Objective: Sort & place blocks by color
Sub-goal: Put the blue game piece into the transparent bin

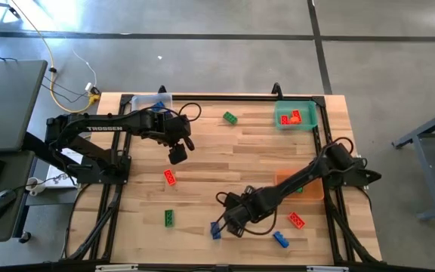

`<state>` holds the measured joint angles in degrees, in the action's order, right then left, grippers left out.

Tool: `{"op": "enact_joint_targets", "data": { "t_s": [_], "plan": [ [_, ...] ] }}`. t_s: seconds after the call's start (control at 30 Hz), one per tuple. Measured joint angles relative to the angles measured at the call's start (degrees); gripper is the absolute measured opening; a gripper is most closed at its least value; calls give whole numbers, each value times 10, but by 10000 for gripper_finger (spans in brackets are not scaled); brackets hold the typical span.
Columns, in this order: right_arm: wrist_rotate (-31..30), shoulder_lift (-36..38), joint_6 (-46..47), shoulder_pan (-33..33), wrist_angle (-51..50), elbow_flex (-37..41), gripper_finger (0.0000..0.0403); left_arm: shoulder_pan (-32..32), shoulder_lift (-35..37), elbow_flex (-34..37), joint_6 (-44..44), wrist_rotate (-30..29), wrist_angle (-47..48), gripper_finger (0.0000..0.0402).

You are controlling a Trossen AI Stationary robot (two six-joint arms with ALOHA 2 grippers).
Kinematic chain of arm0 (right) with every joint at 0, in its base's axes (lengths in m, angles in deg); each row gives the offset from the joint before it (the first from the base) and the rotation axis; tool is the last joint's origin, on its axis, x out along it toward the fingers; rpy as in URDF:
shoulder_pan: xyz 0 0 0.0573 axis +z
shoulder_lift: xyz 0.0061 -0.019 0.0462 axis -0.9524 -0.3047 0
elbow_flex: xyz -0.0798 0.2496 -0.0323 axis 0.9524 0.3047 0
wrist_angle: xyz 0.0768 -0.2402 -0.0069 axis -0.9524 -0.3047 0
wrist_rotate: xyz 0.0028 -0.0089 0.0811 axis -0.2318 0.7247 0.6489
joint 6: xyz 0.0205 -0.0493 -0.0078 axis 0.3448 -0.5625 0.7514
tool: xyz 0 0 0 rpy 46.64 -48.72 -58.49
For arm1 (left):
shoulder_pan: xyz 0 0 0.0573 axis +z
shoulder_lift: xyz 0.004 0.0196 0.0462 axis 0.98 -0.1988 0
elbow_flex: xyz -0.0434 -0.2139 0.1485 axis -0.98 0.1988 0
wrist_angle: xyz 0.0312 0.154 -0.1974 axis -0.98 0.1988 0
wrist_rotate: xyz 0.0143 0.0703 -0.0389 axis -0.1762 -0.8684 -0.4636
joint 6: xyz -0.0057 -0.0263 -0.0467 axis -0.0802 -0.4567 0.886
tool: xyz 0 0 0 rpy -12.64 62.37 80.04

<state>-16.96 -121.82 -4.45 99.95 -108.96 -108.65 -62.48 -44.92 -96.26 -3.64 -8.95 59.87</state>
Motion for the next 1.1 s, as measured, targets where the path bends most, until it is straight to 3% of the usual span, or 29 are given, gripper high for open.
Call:
{"op": "enact_joint_targets", "data": {
  "t_s": [0.73,0.83,1.0,1.1],
  "plan": [
    [25,-65,26,14,26,0,240,0,0,0,0,0,-1,230],
    [31,-67,41,13,25,0,213,0,0,0,0,0,-1,229],
    [47,-66,42,12,22,0,107,0,0,0,1,1,0,230],
    [58,-65,39,12,25,-1,102,0,0,0,0,5,2,230]
  ]
}}
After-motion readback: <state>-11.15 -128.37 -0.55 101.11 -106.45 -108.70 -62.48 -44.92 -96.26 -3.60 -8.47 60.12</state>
